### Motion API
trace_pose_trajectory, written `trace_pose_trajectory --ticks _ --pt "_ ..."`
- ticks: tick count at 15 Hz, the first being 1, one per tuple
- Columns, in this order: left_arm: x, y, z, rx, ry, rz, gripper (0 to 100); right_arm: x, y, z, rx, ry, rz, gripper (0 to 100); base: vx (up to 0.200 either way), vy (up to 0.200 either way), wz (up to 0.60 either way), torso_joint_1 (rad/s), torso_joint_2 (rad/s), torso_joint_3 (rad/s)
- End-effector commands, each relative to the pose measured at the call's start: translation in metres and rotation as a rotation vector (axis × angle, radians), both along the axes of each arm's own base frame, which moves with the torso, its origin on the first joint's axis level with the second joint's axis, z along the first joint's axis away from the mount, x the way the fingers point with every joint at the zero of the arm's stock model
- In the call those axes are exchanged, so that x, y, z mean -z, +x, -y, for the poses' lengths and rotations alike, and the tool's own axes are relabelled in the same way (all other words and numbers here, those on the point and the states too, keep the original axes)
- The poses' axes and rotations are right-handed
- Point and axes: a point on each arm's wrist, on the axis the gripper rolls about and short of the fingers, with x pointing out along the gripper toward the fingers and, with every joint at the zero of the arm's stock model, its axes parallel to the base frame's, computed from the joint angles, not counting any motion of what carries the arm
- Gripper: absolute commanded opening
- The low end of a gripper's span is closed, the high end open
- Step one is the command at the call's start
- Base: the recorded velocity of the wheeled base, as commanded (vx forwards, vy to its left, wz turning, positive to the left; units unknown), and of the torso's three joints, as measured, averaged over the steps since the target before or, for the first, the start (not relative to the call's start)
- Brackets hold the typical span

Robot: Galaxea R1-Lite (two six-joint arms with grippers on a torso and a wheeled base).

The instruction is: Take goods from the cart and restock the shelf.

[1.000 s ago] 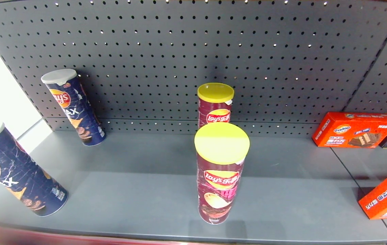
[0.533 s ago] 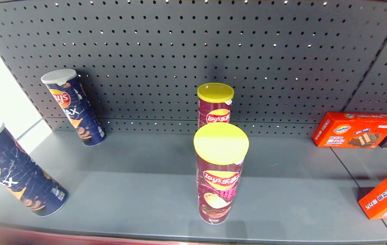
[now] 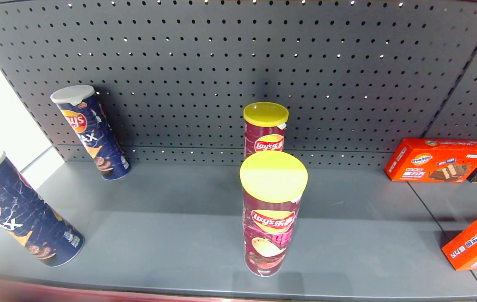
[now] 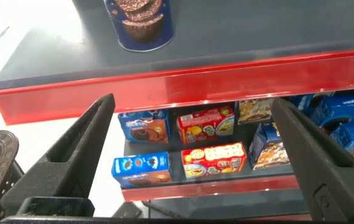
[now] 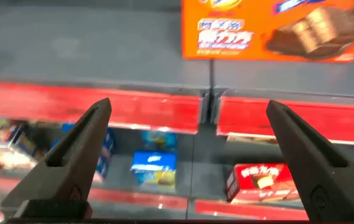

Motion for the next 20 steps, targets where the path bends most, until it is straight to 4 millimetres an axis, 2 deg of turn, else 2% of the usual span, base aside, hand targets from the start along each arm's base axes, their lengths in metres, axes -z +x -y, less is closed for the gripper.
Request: trace_pose_trajectory --ticks 1,10,11,12,13,15,16,20 --pt "-0.0001 0.0001 0.0000 -0.002 -0.003 -0.002 100 0.0016 -0.0035 -0.0002 0.005 0.000 0.048 100 0.000 0.000 0.00 0.000 0.00 0.000" --pt "-0.0004 0.0000 -0.0001 -0.010 -0.066 -0.005 100 0.0012 -0.0036 -0.0001 0.007 0.001 0.049 100 0.000 0.000 0.00 0.000 0.00 0.000" --pt "-0.0003 0.0000 0.0009 -0.068 -0.066 -0.008 100 0.0012 -0.0036 -0.0001 0.007 0.001 0.049 100 0.000 0.000 0.00 0.000 0.00 0.000" --pt "-0.0005 0.0000 0.0031 -0.222 -0.067 -0.004 100 0.0016 -0.0034 -0.0001 0.007 0.001 0.048 100 0.000 0.000 0.00 0.000 0.00 0.000" --pt "-0.0007 -0.0002 0.0043 -0.304 -0.084 0.006 100 0.0012 -0.0036 -0.0001 0.007 0.001 0.049 100 0.000 0.000 0.00 0.000 0.00 0.000" --pt "-0.0006 -0.0003 0.0036 -0.256 -0.092 0.004 100 0.0012 -0.0036 -0.0001 0.007 0.003 0.049 100 0.000 0.000 0.00 0.000 0.00 0.000" --pt "-0.0004 -0.0018 0.0015 -0.115 -0.090 0.019 100 0.0012 -0.0036 -0.0001 0.007 0.001 0.049 100 0.000 0.000 0.00 0.000 0.00 0.000" --pt "0.0012 -0.0079 0.0020 -0.153 -0.101 0.099 100 0.0012 -0.0036 -0.0001 0.007 0.001 0.049 100 0.000 0.000 0.00 0.000 0.00 0.000"
